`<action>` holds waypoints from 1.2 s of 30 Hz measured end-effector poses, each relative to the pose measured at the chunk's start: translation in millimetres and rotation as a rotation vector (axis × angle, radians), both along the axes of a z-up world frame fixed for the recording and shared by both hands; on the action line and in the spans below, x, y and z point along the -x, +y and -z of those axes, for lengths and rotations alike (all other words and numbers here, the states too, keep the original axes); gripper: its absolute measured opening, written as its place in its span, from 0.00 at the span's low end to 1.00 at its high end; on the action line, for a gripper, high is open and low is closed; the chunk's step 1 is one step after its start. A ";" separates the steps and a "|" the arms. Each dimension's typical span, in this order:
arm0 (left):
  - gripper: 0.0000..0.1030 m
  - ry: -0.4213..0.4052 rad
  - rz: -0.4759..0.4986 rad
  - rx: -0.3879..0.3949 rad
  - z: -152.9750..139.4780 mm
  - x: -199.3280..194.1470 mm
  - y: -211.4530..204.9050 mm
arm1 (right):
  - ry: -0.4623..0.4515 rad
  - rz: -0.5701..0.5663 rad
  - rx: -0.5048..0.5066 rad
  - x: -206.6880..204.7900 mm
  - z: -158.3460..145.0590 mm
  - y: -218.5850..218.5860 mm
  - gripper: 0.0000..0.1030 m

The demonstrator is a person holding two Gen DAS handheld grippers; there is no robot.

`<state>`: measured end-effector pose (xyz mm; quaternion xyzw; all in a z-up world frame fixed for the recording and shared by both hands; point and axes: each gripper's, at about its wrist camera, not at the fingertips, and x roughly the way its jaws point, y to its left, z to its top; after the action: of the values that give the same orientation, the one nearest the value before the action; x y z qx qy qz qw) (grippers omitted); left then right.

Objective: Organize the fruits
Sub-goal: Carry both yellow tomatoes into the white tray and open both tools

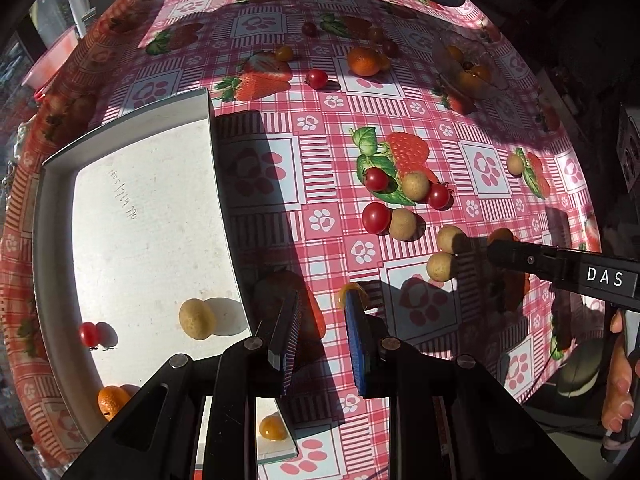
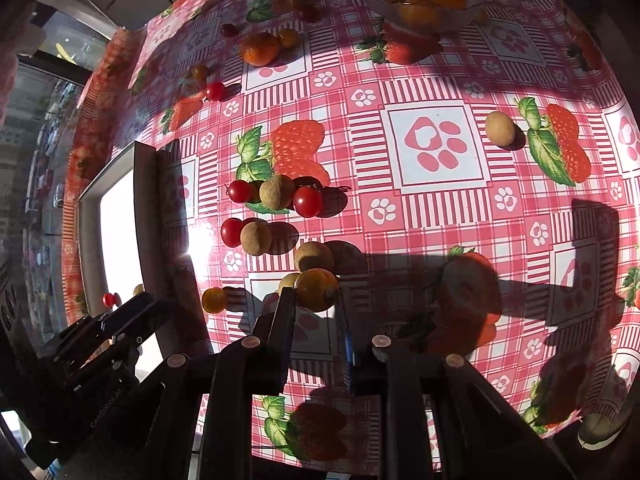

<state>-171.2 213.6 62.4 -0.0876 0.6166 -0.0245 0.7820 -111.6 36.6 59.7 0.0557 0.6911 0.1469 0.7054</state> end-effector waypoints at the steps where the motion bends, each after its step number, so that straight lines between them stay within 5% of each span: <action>1: 0.24 -0.001 -0.004 -0.001 -1.3 0.4 2.7 | -0.003 -0.008 0.000 -0.1 -1.1 3.3 0.21; 6: 0.25 0.010 0.050 -0.062 2.7 -1.3 -6.5 | -0.002 -0.017 -0.001 0.1 -2.2 12.5 0.21; 9: 0.59 -0.001 0.095 -0.097 11.7 -0.6 -20.6 | 0.003 -0.027 0.004 3.1 -1.9 12.6 0.21; 13: 0.64 0.011 0.120 -0.112 26.1 -2.7 -35.1 | 0.014 -0.027 0.015 6.9 1.9 8.2 0.21; 18: 0.59 0.047 0.112 -0.120 43.9 -9.1 -41.3 | 0.028 -0.011 0.020 10.2 6.7 1.2 0.21; 20: 0.30 0.075 0.124 -0.122 50.4 -10.4 -43.5 | 0.029 -0.009 0.020 11.5 6.9 0.0 0.21; 23: 0.24 0.075 0.118 -0.106 51.5 -8.5 -42.5 | 0.029 -0.006 0.016 11.8 6.0 -0.7 0.21; 36: 0.23 0.006 0.010 -0.013 10.2 2.1 2.4 | -0.004 -0.045 -0.002 2.8 -8.7 17.3 0.21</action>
<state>-173.2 215.9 52.2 -0.0795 0.6196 -0.0240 0.7805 -114.5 54.0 68.4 0.0405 0.6905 0.1635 0.7034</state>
